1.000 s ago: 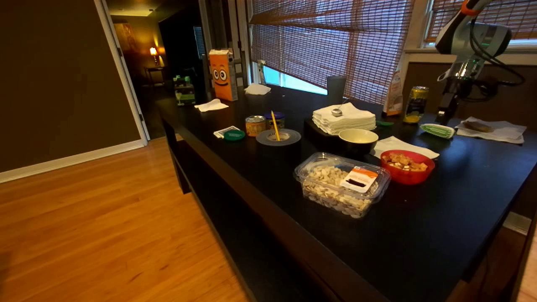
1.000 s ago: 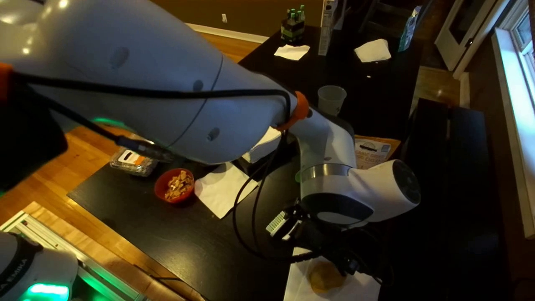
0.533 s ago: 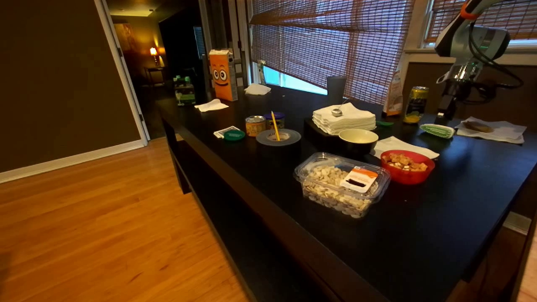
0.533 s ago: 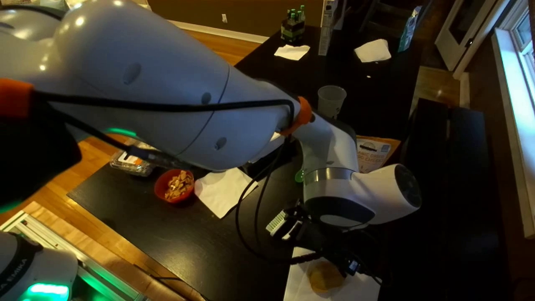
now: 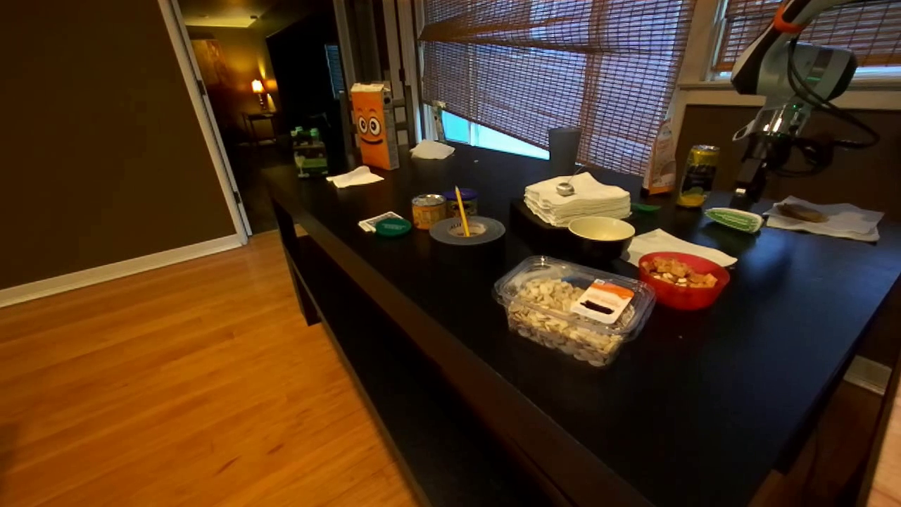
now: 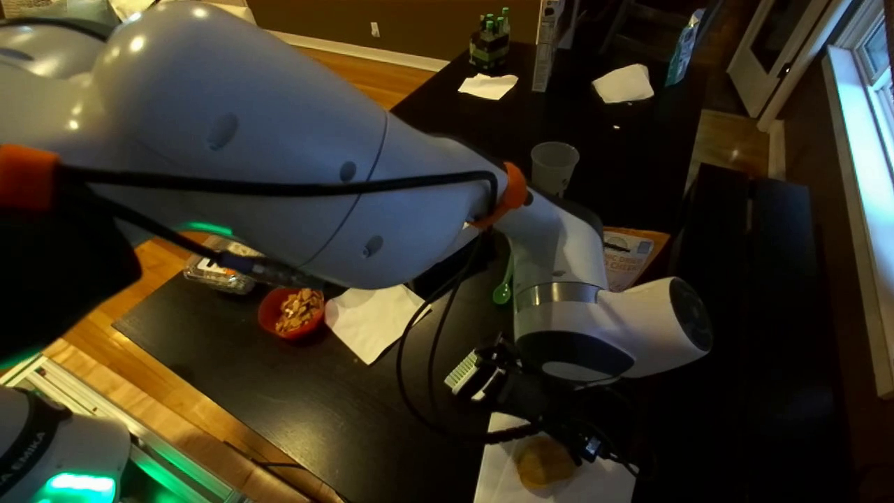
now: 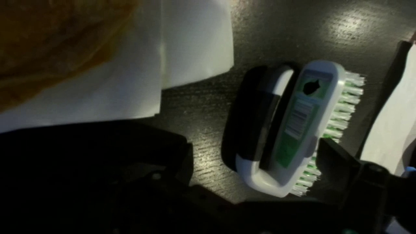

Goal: Correctly position the brush that is on the table

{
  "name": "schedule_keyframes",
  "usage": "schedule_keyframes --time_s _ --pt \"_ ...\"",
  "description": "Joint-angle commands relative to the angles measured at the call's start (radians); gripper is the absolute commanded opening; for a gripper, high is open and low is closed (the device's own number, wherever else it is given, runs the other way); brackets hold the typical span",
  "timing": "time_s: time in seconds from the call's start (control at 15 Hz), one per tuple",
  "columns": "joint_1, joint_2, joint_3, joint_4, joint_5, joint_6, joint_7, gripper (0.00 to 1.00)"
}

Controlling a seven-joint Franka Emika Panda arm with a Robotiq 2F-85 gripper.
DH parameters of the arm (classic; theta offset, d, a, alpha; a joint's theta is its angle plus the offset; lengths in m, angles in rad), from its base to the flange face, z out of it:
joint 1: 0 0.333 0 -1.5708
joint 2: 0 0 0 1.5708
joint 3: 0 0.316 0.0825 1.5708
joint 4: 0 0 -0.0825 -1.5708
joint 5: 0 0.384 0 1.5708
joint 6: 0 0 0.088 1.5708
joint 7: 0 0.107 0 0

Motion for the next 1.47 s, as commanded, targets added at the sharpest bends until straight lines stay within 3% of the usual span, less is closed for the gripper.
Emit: schedule_keyframes --time_s 0.0,1.4 --pt "-0.038 0.036 0.023 0.073 0.007 -0.072 -0.002 1.00" --pt "-0.003 0.076 0.004 0.059 -0.050 -0.004 0.026 1.00"
